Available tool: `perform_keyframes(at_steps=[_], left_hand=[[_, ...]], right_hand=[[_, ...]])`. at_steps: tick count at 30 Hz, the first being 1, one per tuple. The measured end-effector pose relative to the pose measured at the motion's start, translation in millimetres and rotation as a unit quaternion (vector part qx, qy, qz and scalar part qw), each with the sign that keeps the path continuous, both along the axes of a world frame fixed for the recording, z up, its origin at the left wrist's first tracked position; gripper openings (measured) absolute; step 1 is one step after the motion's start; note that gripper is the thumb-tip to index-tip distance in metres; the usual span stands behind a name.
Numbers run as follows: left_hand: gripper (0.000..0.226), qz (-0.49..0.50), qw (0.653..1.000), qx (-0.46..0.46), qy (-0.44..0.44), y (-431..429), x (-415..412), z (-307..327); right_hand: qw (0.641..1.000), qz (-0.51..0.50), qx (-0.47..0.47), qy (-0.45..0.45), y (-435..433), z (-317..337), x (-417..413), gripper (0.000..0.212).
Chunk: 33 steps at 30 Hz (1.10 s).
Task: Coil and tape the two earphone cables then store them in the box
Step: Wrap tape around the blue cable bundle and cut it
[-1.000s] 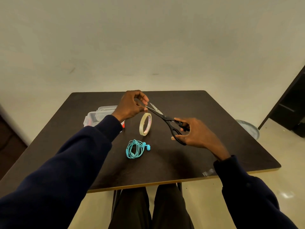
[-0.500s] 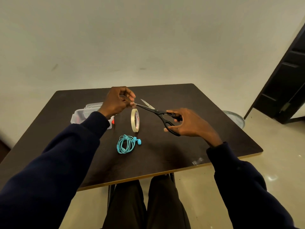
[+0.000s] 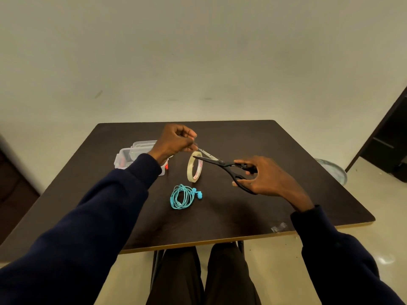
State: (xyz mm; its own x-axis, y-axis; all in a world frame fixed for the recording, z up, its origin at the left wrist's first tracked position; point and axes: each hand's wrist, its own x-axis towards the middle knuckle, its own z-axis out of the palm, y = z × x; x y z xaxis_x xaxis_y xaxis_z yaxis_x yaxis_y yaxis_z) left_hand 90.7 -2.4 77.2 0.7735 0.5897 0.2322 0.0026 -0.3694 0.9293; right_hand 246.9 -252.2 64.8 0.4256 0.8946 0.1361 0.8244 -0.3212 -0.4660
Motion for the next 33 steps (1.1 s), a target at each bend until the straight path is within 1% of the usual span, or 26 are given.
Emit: perform_keyframes(at_steps=[5, 8, 13, 17, 19, 23, 29, 33], left_hand=[[0.009, 0.001, 0.999, -0.043, -0.002, -2.6, -0.3, 1.4], [0.013, -0.005, 0.999, -0.050, -0.002, -1.9, -1.8, 0.9], [0.018, -0.006, 0.999, -0.046, -0.002, 1.8, -7.7, -0.2], [0.024, 0.004, 1.000, -0.015, -0.001, 3.2, -9.5, -1.6], [0.024, 0.012, 1.000, -0.009, -0.005, 3.4, -10.0, -2.8], [0.023, 0.029, 0.999, -0.027, -0.025, 5.0, -10.1, -5.2], [0.022, 0.057, 0.996, -0.051, -0.053, 5.8, -7.9, 0.1], [0.022, 0.084, 0.992, -0.057, -0.073, 6.3, -10.7, 4.7]], right_hand=[[1.000, 0.013, -0.003, -0.024, 12.7, 5.3, -4.6, 0.061], [0.999, 0.019, -0.015, -0.034, 21.9, 8.9, -6.0, 0.059], [0.998, 0.028, -0.017, -0.047, 34.2, 12.4, -8.6, 0.054], [0.999, 0.027, -0.019, -0.038, 40.4, 13.3, -8.6, 0.048], [0.999, 0.023, -0.017, -0.037, 43.2, 13.6, -8.1, 0.045], [0.999, 0.002, -0.008, -0.038, 49.0, 12.6, -5.5, 0.041], [0.998, -0.010, -0.016, -0.052, 51.6, 9.5, -2.3, 0.042], [0.999, -0.032, -0.007, -0.043, 45.9, 6.4, 8.6, 0.039]])
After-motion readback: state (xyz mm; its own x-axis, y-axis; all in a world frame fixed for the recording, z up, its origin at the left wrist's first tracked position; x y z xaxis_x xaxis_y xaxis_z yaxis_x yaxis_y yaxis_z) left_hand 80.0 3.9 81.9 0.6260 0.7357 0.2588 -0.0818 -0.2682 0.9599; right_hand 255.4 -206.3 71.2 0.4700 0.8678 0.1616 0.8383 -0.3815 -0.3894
